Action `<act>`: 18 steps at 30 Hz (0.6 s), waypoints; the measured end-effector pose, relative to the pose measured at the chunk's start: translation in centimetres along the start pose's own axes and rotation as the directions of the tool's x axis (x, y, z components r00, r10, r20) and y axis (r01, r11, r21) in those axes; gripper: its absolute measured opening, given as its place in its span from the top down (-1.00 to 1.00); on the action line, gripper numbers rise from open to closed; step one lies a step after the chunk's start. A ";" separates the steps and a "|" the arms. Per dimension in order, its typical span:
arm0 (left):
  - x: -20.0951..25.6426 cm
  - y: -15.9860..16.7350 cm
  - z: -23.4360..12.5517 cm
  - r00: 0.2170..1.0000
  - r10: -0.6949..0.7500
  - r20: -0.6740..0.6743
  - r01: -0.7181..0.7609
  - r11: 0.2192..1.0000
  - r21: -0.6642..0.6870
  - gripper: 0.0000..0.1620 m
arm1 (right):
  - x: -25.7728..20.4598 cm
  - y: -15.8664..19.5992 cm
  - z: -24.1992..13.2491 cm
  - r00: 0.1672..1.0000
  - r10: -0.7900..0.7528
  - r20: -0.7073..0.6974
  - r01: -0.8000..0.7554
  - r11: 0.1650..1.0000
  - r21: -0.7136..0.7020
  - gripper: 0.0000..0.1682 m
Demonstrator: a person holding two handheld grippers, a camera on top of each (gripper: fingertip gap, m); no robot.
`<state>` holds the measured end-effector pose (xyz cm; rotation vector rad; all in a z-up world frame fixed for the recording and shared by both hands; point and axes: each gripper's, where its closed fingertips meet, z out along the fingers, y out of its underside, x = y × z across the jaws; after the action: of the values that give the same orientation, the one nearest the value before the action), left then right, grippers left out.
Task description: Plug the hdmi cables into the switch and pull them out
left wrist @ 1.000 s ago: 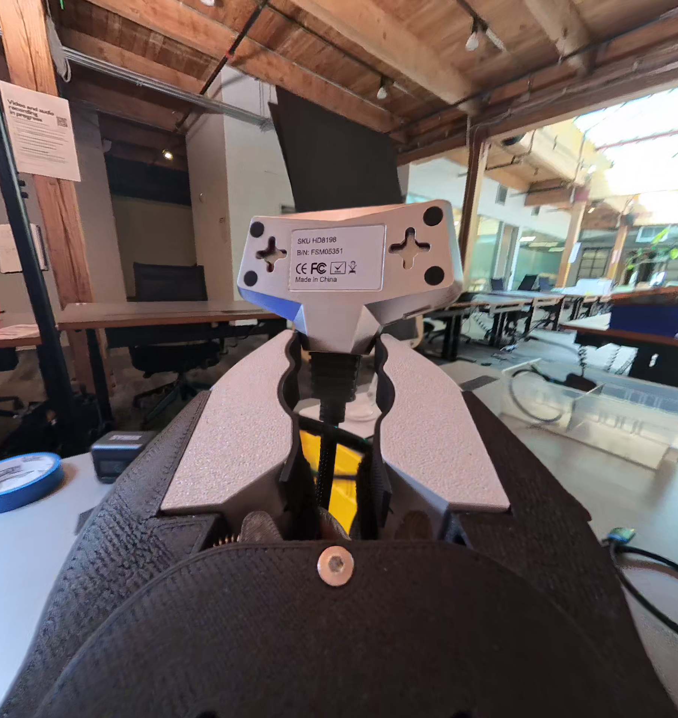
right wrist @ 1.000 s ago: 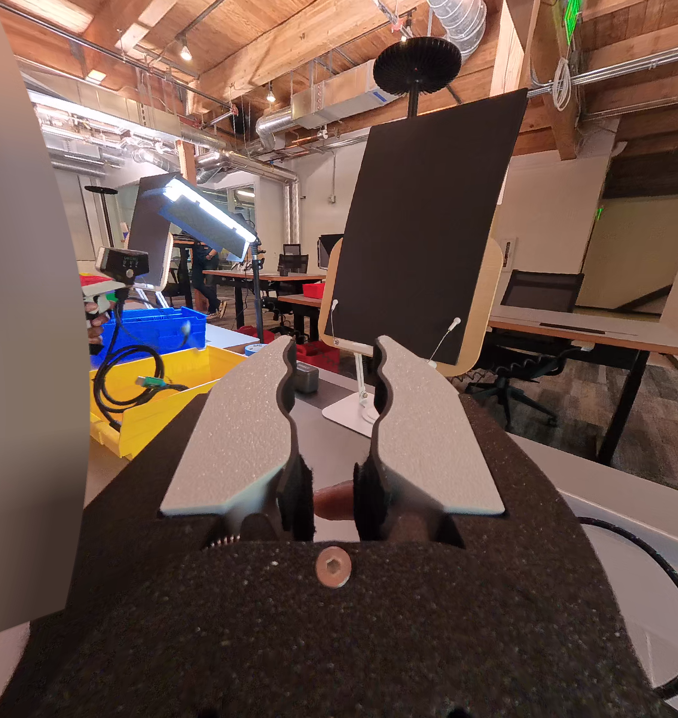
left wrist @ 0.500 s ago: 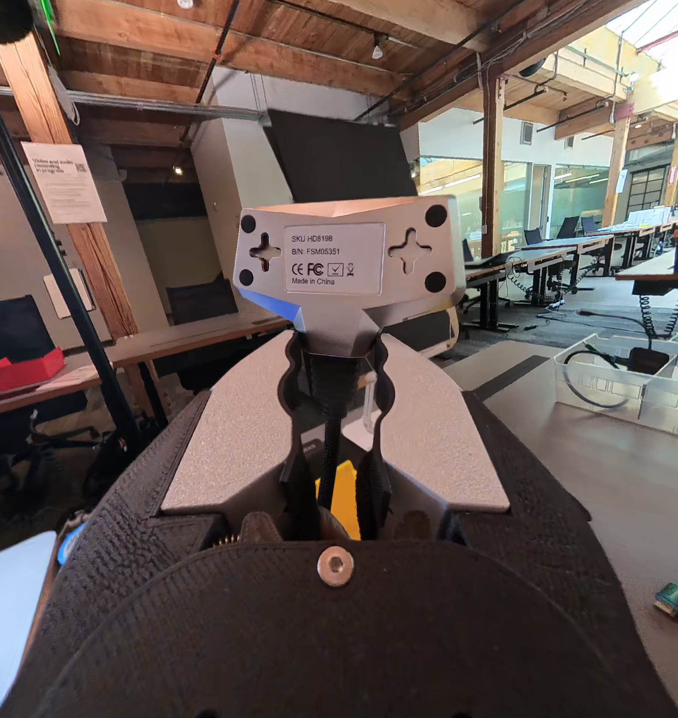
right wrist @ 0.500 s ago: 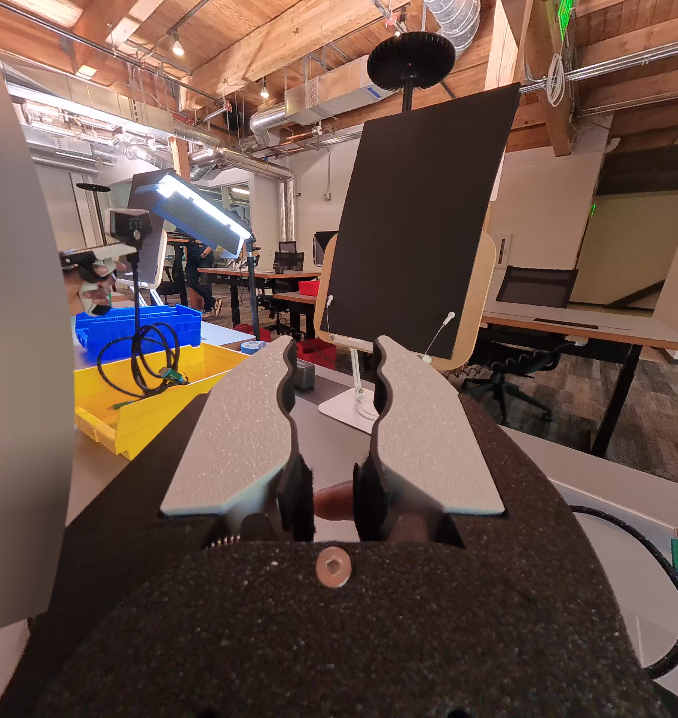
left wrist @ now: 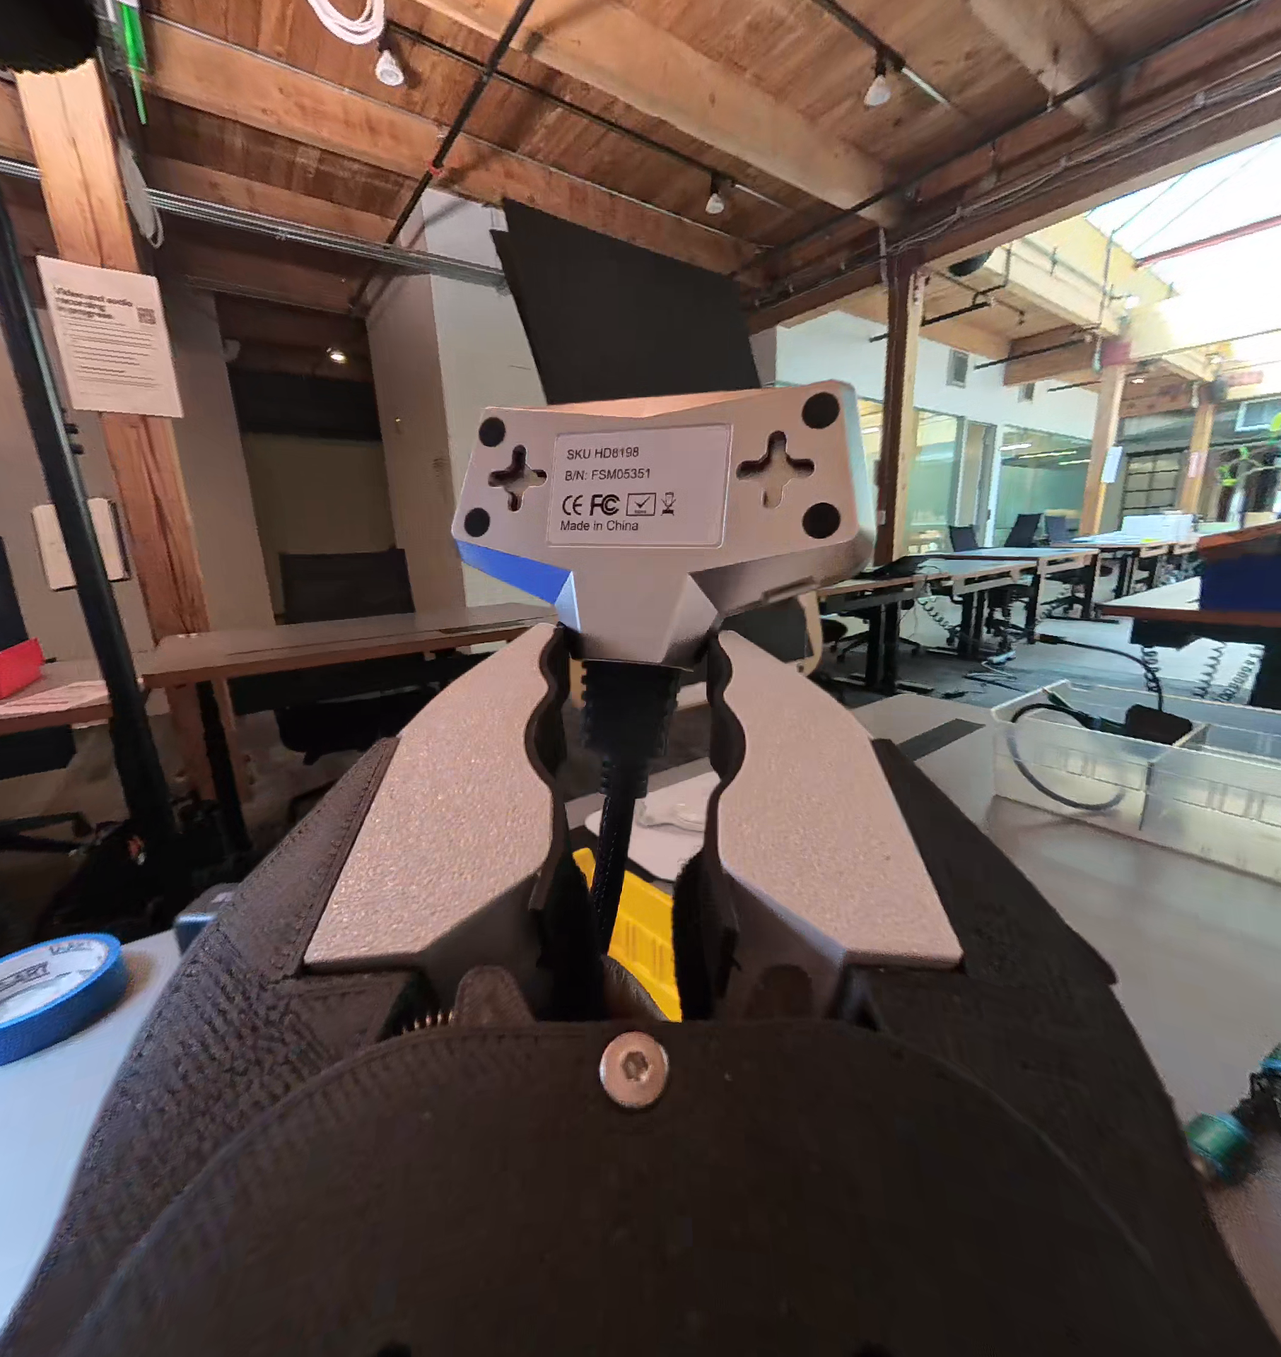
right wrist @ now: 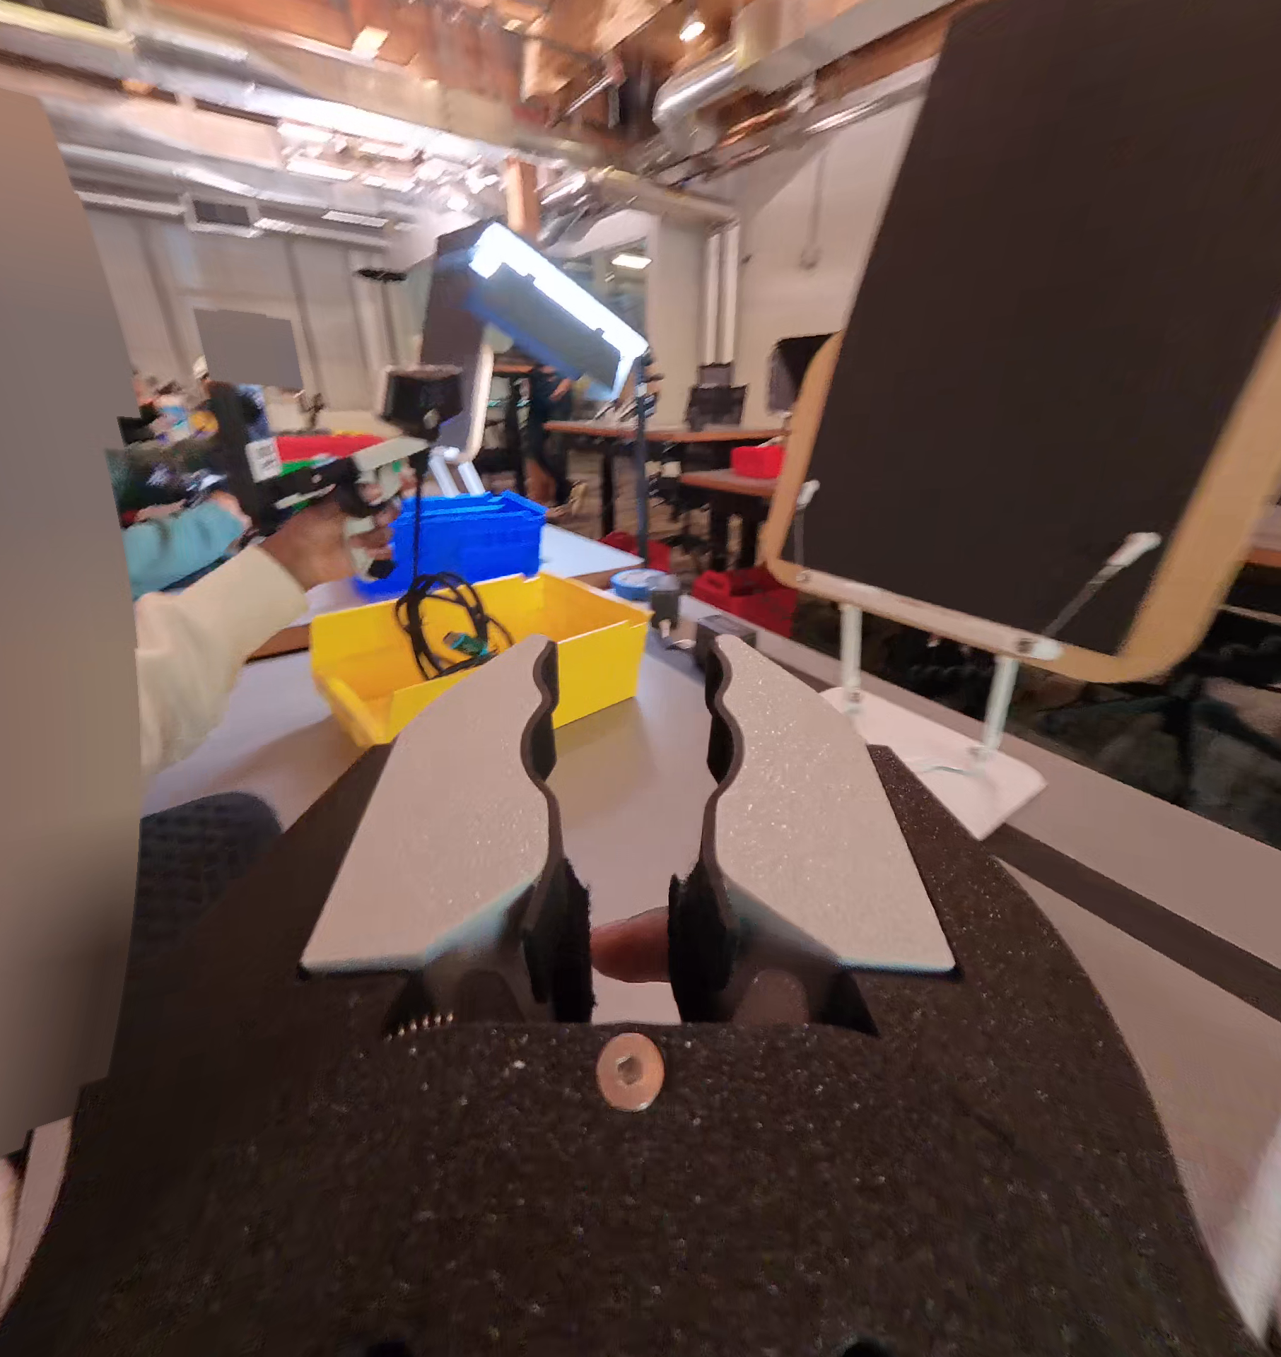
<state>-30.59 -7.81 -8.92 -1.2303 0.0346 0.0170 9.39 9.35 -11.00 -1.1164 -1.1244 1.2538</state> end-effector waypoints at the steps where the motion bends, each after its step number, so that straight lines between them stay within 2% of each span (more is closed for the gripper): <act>1: 0.5 0.1 -0.2 1.000 0.002 -0.020 -0.002 1.000 0.006 0.56 | -0.7 0.4 1.0 0.999 -0.007 0.039 0.008 1.000 -0.023 0.54; 3: 1.3 0.9 -0.7 1.000 0.004 -0.027 -0.004 1.000 0.009 0.56 | -2.3 1.2 3.0 0.994 -0.026 0.110 0.033 0.997 -0.064 0.52; 7: 3.4 4.7 -2.2 0.997 -0.063 -0.047 0.059 0.996 -0.071 0.56 | -5.4 2.7 5.8 0.971 -0.075 0.228 0.107 0.986 -0.129 0.50; 9: 2.9 6.9 -3.2 0.996 -0.086 0.040 0.091 0.987 -0.134 0.56 | -6.4 3.5 6.4 0.959 -0.105 0.264 0.149 0.977 -0.152 0.50; 11: 1.1 8.0 -4.4 0.984 0.028 0.175 0.006 0.981 -0.194 0.55 | -6.9 4.0 6.6 0.952 -0.121 0.280 0.171 0.972 -0.163 0.50; 12: 0.0 7.5 -4.9 0.960 0.122 0.250 -0.073 0.978 -0.196 0.56 | -6.9 4.1 6.6 0.952 -0.121 0.280 0.171 0.972 -0.164 0.50; 14: -0.7 3.9 -5.5 0.931 0.172 0.321 -0.172 0.985 -0.026 0.56 | -6.9 4.2 6.6 0.956 -0.109 0.273 0.157 0.974 -0.161 0.51; 16: -0.3 0.0 -5.7 0.919 0.217 0.330 -0.278 0.949 0.149 0.56 | -6.7 3.9 6.4 0.961 -0.100 0.258 0.142 0.979 -0.147 0.52; 18: 1.1 -2.5 -5.3 0.916 0.289 0.279 -0.355 0.907 0.228 0.56 | -6.5 3.4 6.1 0.965 -0.102 0.242 0.136 0.982 -0.129 0.53</act>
<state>-29.53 -13.62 -8.40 -0.9256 0.0305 0.4401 2.87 2.91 -13.74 -1.0073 -1.4596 1.2476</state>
